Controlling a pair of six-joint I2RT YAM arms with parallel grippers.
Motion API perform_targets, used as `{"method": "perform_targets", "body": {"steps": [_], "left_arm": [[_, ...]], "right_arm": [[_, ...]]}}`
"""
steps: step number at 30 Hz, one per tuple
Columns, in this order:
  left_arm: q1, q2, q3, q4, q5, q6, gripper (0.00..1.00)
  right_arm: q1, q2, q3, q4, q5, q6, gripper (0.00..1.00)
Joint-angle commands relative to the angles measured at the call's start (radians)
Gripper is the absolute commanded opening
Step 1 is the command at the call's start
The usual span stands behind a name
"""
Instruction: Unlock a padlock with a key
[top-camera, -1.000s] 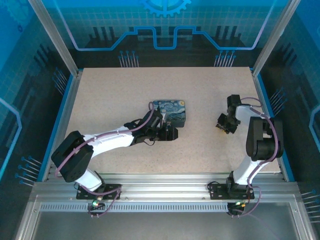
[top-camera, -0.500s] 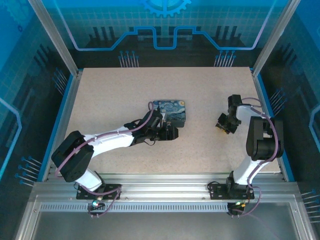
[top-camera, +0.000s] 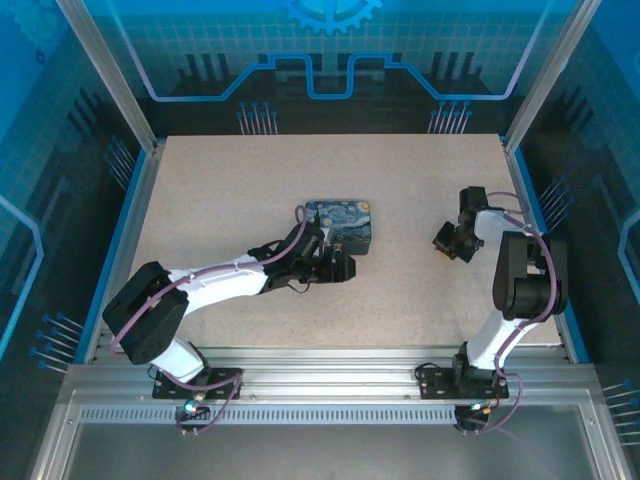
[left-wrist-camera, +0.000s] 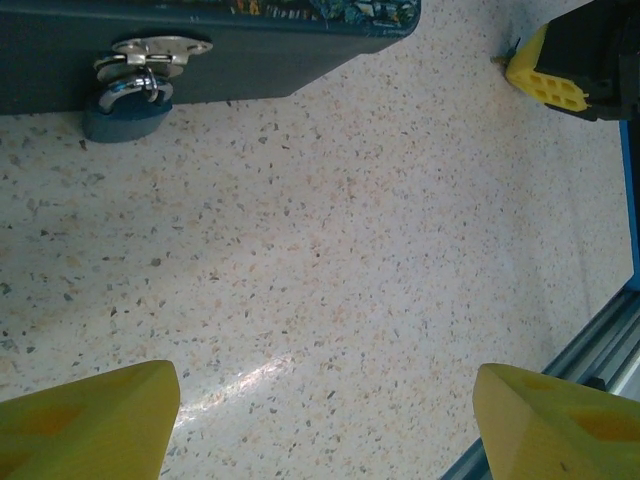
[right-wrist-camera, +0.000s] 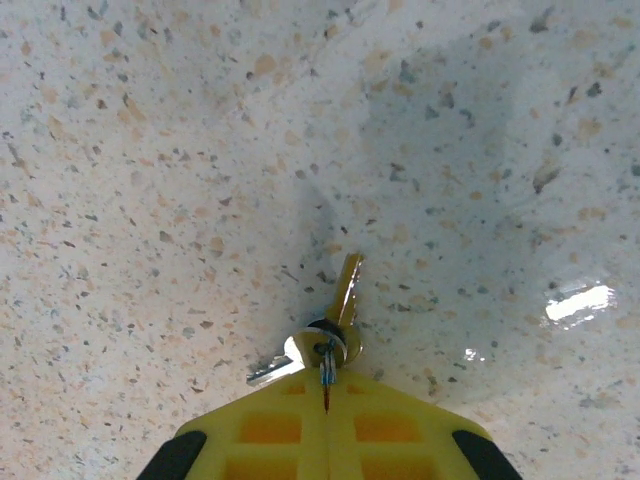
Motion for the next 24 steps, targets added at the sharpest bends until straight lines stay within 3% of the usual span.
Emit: {"method": "perform_targets", "body": {"steps": [1,13,24], "left_arm": [[-0.009,0.007,-0.012,0.021,-0.002,-0.017,0.78],[0.025,-0.074,0.002,0.030,-0.004,-0.025,0.78],[0.100,-0.184,0.095,0.039,0.050,-0.031,0.74]], "right_arm": [[-0.018,-0.008,0.002,-0.002,-0.026,-0.013,0.04],[0.039,-0.235,0.000,-0.018,-0.152,-0.027,0.03],[0.281,-0.419,0.075,0.015,-0.240,-0.005,0.03]]}}
